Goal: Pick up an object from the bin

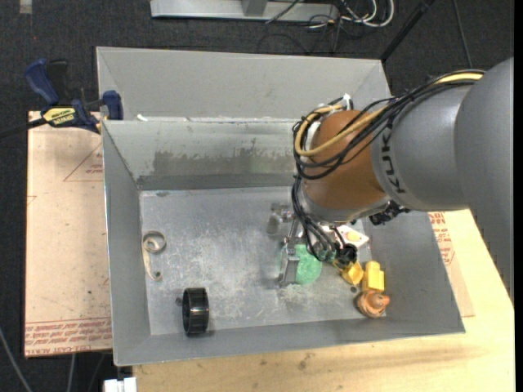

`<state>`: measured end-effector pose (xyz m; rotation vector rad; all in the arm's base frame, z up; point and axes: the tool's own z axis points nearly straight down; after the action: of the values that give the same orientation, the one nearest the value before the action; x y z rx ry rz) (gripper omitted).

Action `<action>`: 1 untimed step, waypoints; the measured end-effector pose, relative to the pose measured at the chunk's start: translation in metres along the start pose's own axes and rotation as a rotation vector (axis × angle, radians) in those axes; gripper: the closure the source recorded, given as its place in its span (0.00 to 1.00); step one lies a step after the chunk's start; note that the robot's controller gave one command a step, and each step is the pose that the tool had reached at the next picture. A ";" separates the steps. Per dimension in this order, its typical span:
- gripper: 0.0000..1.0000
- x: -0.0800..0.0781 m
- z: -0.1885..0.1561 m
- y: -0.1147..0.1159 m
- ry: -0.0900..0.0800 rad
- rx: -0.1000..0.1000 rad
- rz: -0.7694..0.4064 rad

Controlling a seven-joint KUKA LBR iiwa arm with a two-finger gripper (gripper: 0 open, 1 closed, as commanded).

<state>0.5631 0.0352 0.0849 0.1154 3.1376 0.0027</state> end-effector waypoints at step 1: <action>0.00 0.016 -0.009 -0.018 0.002 -0.002 0.067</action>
Offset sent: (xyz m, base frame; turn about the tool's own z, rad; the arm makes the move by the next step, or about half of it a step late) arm 0.0345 -0.0655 -0.0135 0.0257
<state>0.5463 0.0188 0.0940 0.2206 3.1339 0.0059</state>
